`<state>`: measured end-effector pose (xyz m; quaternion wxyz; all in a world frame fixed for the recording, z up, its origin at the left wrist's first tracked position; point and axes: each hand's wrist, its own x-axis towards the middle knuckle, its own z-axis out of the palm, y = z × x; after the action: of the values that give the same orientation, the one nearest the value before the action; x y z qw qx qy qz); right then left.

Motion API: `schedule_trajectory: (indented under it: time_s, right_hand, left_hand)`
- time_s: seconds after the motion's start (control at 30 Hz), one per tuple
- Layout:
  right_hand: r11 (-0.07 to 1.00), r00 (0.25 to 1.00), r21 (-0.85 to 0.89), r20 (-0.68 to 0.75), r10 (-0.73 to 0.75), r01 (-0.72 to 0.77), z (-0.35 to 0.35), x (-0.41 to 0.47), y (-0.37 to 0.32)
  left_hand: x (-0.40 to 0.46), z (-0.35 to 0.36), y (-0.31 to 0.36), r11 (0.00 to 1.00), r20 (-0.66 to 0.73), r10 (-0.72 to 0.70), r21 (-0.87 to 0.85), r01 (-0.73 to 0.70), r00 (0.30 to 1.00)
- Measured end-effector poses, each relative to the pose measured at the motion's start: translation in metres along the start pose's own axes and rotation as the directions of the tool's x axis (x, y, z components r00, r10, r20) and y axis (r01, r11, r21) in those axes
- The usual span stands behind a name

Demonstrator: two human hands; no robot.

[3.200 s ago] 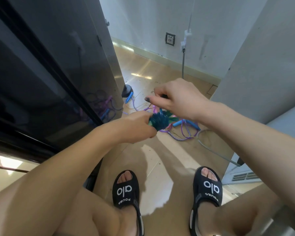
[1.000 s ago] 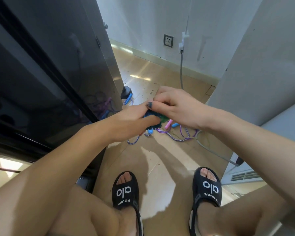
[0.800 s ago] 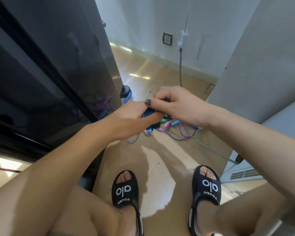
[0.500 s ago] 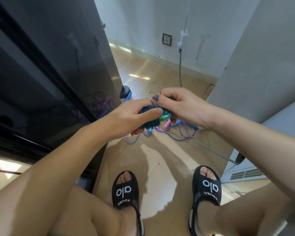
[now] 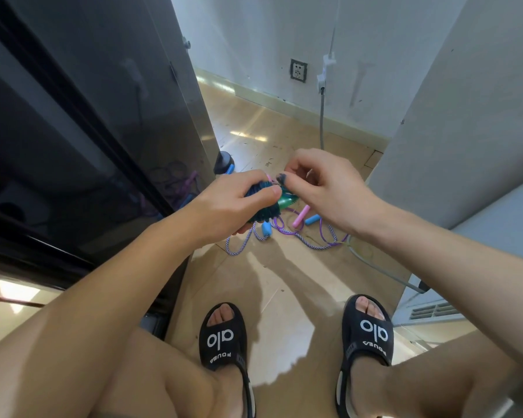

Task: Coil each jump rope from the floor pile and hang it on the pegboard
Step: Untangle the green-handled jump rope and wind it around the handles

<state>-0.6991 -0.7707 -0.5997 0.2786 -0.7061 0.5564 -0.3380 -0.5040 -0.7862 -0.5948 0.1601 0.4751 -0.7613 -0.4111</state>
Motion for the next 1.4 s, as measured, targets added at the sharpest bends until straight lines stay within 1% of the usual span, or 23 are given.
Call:
schedule_trajectory:
  time_s: [0.13, 0.3, 0.4, 0.47, 0.53, 0.6, 0.87, 1.0, 1.1, 1.23, 1.4]
  right_hand:
    - [0.994, 0.997, 0.076, 0.044, 0.070, -0.073, -0.010, -0.002, -0.003]
    - [0.997, 0.997, 0.040, 0.045, 0.071, -0.072, -0.013, -0.003, -0.006]
    - [0.999, 0.998, -0.006, 0.037, 0.045, -0.045, -0.011, -0.004, -0.006]
    - [0.997, 0.998, 0.046, -0.018, 0.060, -0.059, -0.012, -0.003, -0.006]
    - [0.984, 0.992, 0.154, -0.075, 0.103, -0.090, -0.012, -0.002, -0.007]
    - [0.977, 0.989, 0.195, -0.102, 0.103, -0.082, -0.011, -0.003, -0.008]
    - [0.989, 0.989, 0.116, -0.109, 0.105, -0.092, -0.007, -0.008, -0.009]
    - [0.992, 0.994, 0.094, -0.064, 0.086, -0.079, -0.011, -0.010, -0.009]
    - [0.991, 0.992, 0.072, -0.040, 0.116, -0.113, -0.010, -0.009, -0.008]
    - [0.993, 0.989, 0.002, -0.088, 0.117, -0.117, -0.008, -0.006, -0.007]
    - [0.985, 0.982, 0.052, -0.090, 0.166, -0.162, -0.004, -0.005, -0.006]
  left_hand:
    - [0.001, -0.001, 0.000, 0.999, -0.050, -0.012, 0.044, 0.014, 0.999]
    - [0.003, -0.001, 0.001, 0.989, -0.092, -0.025, 0.144, 0.038, 0.995]
    - [0.004, -0.001, 0.001, 0.985, -0.095, -0.042, 0.163, 0.057, 0.995]
    - [0.005, -0.001, 0.002, 0.984, -0.105, -0.062, 0.157, 0.078, 0.993]
    - [0.005, -0.002, 0.004, 0.986, -0.114, -0.075, 0.138, 0.091, 0.991]
    - [0.005, -0.002, 0.006, 0.988, -0.125, -0.074, 0.125, 0.089, 0.989]
    - [0.006, -0.002, 0.007, 0.993, -0.121, -0.080, 0.082, 0.090, 0.989]
    - [0.006, -0.003, 0.008, 0.985, -0.121, -0.080, 0.144, 0.097, 0.989]
    - [0.006, -0.002, 0.008, 0.980, -0.117, -0.090, 0.167, 0.108, 0.989]
    - [0.005, -0.003, 0.010, 0.974, -0.115, -0.096, 0.195, 0.117, 0.989]
    - [0.006, -0.001, 0.010, 0.956, -0.109, -0.070, 0.275, 0.098, 0.992]
